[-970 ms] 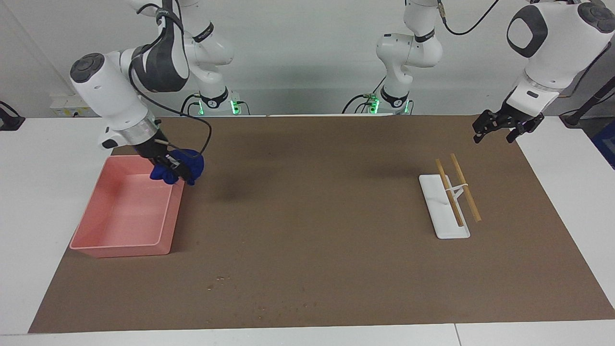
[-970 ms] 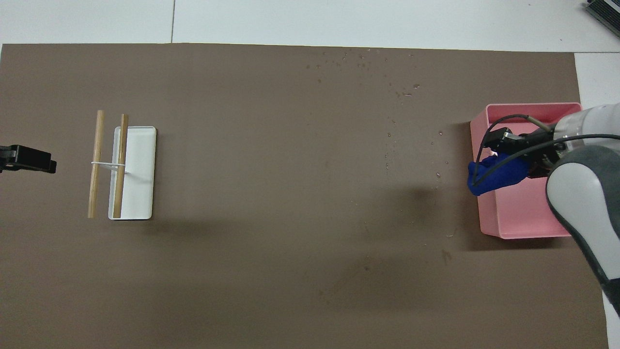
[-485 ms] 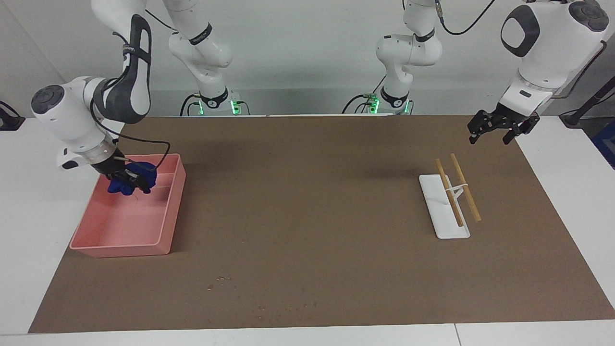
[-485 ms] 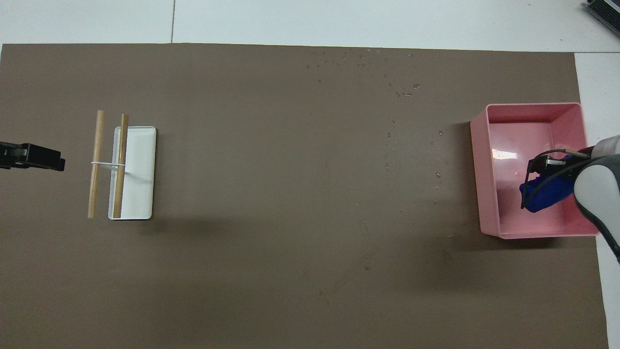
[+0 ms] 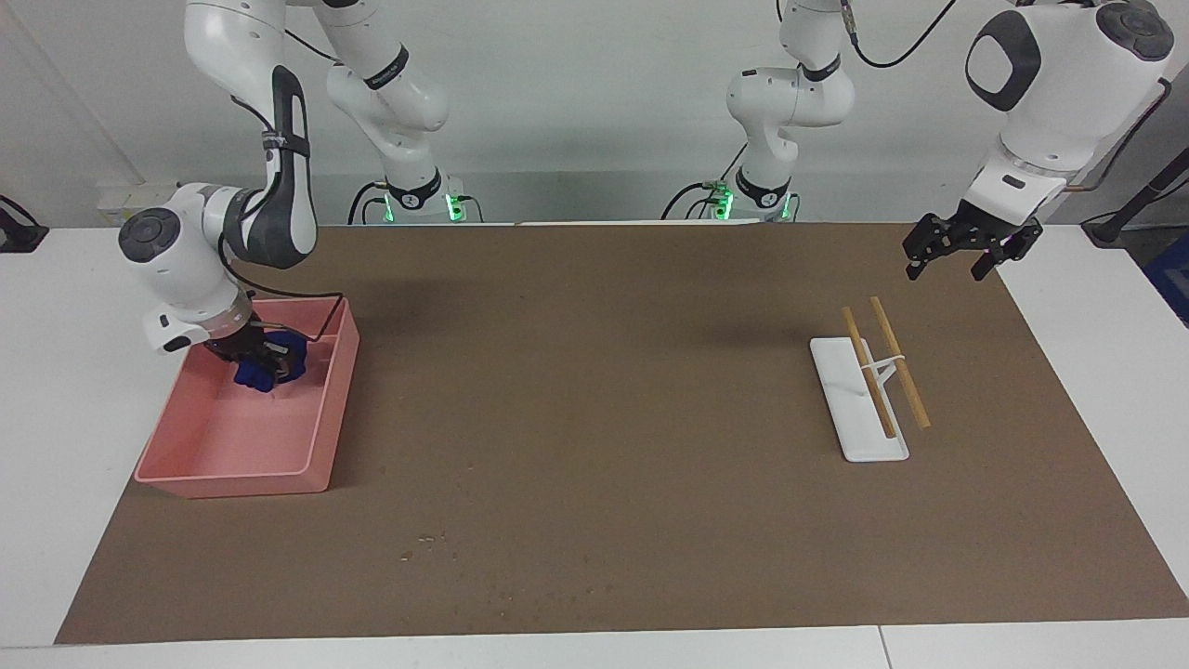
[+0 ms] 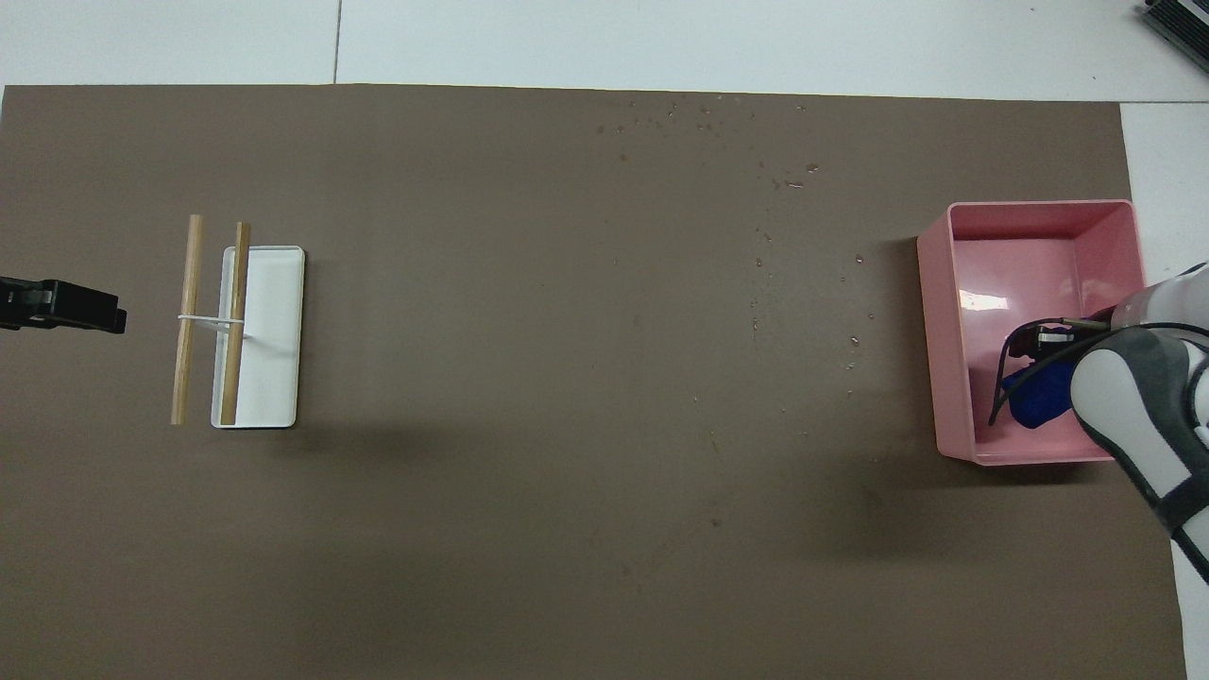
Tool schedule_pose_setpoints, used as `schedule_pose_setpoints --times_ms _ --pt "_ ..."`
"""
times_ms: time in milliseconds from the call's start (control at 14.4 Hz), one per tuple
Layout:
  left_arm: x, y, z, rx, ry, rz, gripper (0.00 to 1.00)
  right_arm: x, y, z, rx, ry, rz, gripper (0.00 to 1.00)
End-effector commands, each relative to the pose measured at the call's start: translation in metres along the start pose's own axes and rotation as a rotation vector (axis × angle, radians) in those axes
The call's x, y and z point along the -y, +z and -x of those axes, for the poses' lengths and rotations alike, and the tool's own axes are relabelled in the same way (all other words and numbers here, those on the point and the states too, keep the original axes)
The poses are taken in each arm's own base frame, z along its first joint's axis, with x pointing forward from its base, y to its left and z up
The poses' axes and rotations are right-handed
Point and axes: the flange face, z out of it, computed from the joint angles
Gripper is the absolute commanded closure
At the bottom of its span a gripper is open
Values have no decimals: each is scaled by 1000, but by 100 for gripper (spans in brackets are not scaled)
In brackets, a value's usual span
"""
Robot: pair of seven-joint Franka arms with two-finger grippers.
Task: Wipe water with towel using both arms
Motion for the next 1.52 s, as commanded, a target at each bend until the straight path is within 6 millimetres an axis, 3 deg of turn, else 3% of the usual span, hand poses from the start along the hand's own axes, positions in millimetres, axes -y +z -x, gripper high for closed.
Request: schedule_pose_setpoints --times_ms 0,346,554,762,900,1039,1177,1385,1455 --pt "-2 0 4 -19 3 1 0 9 -40 -3 5 -35 16 2" --pt "-1 1 6 -15 -1 0 0 60 -147 9 -90 -97 23 1" --pt "-9 4 4 -12 10 -2 0 99 -221 15 -104 -19 -50 1" --pt "-12 2 3 -13 13 -2 0 146 -277 28 -115 -1 -55 2" --pt "-7 -1 5 -10 14 0 0 168 -304 35 -99 10 -64 2" --pt "-9 -2 5 -14 15 -3 0 182 -318 41 -83 -12 -48 2" --pt "-5 -3 7 -10 4 -3 0 175 -312 42 -45 -3 -30 2" --pt "-22 -14 6 -15 -25 1 0 163 -299 50 11 -13 -20 1" --pt "-35 -26 4 5 -21 2 0 162 -299 51 8 -12 -21 1"
